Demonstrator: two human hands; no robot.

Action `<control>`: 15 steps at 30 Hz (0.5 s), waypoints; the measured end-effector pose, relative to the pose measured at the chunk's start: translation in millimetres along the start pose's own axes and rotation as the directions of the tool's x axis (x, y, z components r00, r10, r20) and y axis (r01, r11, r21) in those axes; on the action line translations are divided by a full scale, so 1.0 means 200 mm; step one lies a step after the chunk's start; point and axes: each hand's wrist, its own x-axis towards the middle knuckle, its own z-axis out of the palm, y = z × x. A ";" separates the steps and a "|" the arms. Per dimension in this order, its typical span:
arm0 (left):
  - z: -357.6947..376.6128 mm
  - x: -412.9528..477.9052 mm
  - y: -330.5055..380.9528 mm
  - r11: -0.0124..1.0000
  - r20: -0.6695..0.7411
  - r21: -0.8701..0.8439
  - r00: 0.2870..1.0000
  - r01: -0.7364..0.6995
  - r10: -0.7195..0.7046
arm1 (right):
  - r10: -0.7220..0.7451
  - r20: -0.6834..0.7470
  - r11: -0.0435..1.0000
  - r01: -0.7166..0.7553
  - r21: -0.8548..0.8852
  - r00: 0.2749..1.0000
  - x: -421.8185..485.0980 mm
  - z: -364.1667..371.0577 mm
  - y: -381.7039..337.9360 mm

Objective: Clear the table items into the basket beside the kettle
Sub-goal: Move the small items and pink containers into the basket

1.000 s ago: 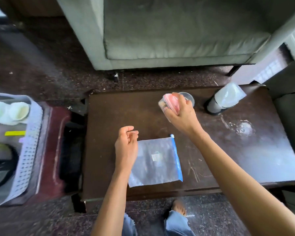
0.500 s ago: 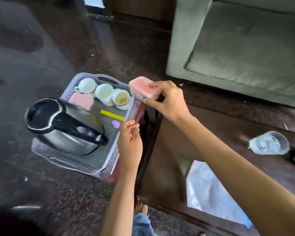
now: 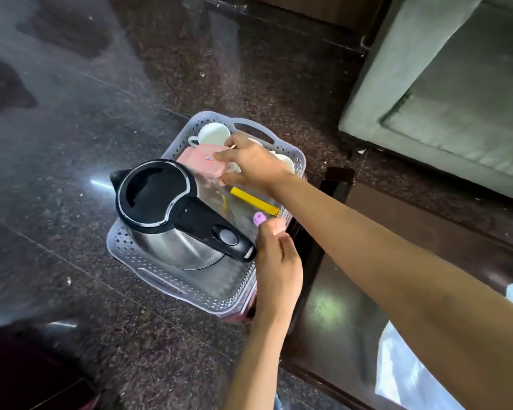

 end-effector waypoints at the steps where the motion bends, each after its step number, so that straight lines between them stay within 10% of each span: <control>1: 0.00 0.00 0.00 1.000 0.010 -0.007 1.000 -0.010 0.010 | -0.010 0.021 1.000 0.011 -0.013 1.000 0.01 0.02 -0.01; 15: 0.03 0.03 -0.03 0.991 0.061 0.091 0.994 -0.099 0.094 | -0.070 0.042 0.943 0.080 -0.324 0.997 0.03 0.05 -0.03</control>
